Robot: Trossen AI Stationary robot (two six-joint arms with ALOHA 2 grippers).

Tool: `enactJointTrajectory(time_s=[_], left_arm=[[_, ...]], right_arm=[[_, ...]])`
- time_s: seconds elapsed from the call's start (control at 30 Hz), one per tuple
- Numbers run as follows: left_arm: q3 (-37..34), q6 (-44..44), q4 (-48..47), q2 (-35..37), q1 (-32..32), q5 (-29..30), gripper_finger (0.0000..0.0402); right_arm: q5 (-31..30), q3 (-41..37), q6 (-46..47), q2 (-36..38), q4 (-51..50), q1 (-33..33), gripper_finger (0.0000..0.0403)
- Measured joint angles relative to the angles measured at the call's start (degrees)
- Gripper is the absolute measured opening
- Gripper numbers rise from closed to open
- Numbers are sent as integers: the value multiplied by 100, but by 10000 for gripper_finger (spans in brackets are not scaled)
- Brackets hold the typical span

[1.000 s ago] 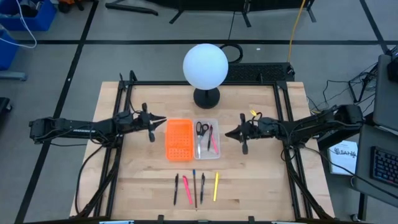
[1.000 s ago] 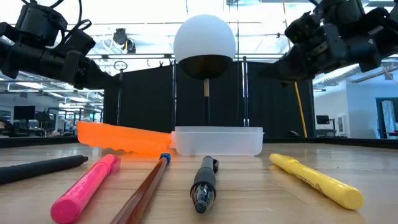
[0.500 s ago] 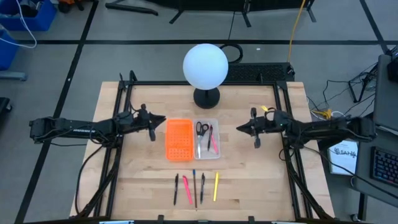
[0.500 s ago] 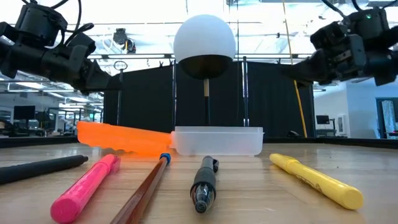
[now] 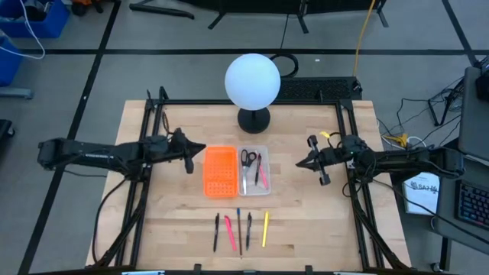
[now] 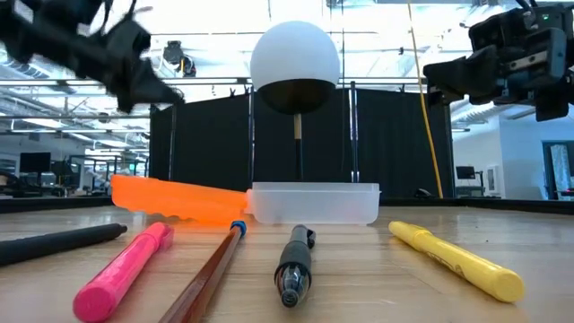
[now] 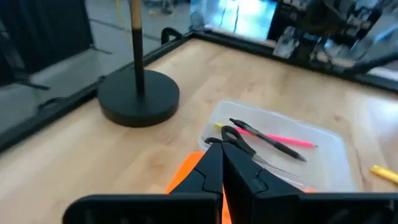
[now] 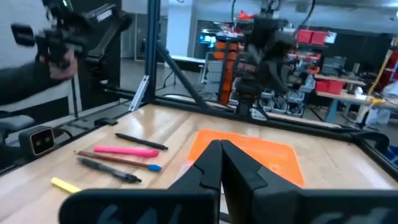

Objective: Pick & place school supplies into a supply box
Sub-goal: Put the left black pen into the supply box

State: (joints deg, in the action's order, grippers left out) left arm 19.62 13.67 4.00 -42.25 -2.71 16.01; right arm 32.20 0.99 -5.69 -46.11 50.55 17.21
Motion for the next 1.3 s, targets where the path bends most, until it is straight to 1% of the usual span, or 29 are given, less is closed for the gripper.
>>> enactJointTrajectory(time_s=[0.1, 0.17, 0.27, 0.3, 0.37, 0.43, 0.5, 0.63, 0.7, 0.77, 0.83, 0.93, 1.0, 1.07, 1.17, 1.3], left_arm=[[1153, 272, -1482, -275, 937, 1113, 5], [1923, 816, -2446, -593, 1601, 1806, 4], [2982, 2280, -3857, -1266, 2537, 2548, 4], [3313, 2823, -4275, -1545, 2811, 2686, 3], [3884, 3869, -5021, -2163, 3315, 2739, 3], [4423, 4807, -5668, -2833, 3702, 2543, 3], [4953, 5669, -6277, -3538, 3949, 2020, 3], [5922, 7391, -7499, -4930, 4216, 909, 2], [6328, 7992, -7855, -5544, 4290, 441, 2], [6664, 8398, -7987, -6078, 4346, 109, 2], [6980, 8625, -7960, -6537, 4386, -94, 4], [7357, 8944, -7870, -7093, 4384, -234, 16], [7516, 8939, -7851, -7353, 4339, -356, 28], [7625, 8694, -7774, -7523, 4281, -491, 42], [7637, 8304, -7405, -7615, 4233, -639, 72], [7625, 8388, -7162, -7629, 4222, -442, 126]], right_arm=[[96, -4, -130, -2, -17, 0, 0], [95, -4, -207, -2, -20, 0, 0], [95, -9, -285, -2, -15, 0, 0], [94, -9, -294, -3, 1, 0, 0], [94, -11, -298, -2, 76, 0, 0], [94, -11, -296, -2, 152, 0, 0], [94, -11, -296, -2, 158, 0, 0], [94, -11, -296, -2, 175, 0, 0], [94, -11, -296, -2, 183, 0, 0], [94, -11, -287, -2, 189, 0, 0], [94, -11, -115, -2, 191, 0, 0], [94, -11, 119, -4, 212, 0, 0], [92, -11, 192, -4, 340, 0, 0], [92, -11, 200, -2, 447, 0, 0], [92, -11, 200, -4, 468, -2, 0], [92, -11, 200, -4, 448, -2, 0]])
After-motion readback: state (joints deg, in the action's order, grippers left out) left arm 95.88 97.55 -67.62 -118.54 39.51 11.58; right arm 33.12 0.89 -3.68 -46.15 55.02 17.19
